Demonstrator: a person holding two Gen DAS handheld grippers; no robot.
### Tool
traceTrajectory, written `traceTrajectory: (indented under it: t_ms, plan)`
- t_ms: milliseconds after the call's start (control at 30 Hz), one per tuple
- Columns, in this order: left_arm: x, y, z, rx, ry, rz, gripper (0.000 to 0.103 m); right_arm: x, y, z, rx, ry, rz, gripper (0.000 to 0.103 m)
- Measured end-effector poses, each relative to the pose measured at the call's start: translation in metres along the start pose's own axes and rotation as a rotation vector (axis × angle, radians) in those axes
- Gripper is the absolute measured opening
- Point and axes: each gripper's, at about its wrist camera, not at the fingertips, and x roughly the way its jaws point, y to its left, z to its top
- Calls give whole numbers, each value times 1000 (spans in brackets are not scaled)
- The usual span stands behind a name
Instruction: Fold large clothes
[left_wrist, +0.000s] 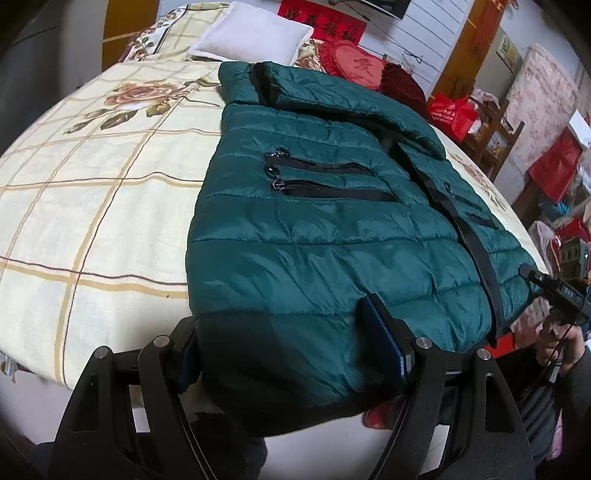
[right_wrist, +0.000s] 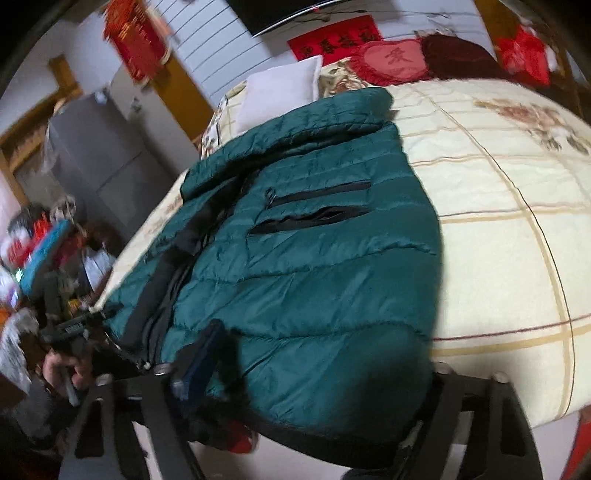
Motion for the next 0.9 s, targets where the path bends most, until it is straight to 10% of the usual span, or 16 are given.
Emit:
traceTrajectory:
  t_ms: [133, 600, 767, 900]
  plan:
    - [0, -3, -4, 21, -18, 25, 77, -3, -21, 1, 127, -16, 45, 49]
    - [0, -1, -2, 16, -5, 18, 77, -9, -21, -8, 152, -22, 67, 49]
    - [-6, 3, -1, 4, -24, 24, 30, 0, -8, -5, 29, -25, 12, 36]
    - [-12, 1, -4, 22, -38, 29, 21, -4, -8, -4, 30, -47, 24, 22]
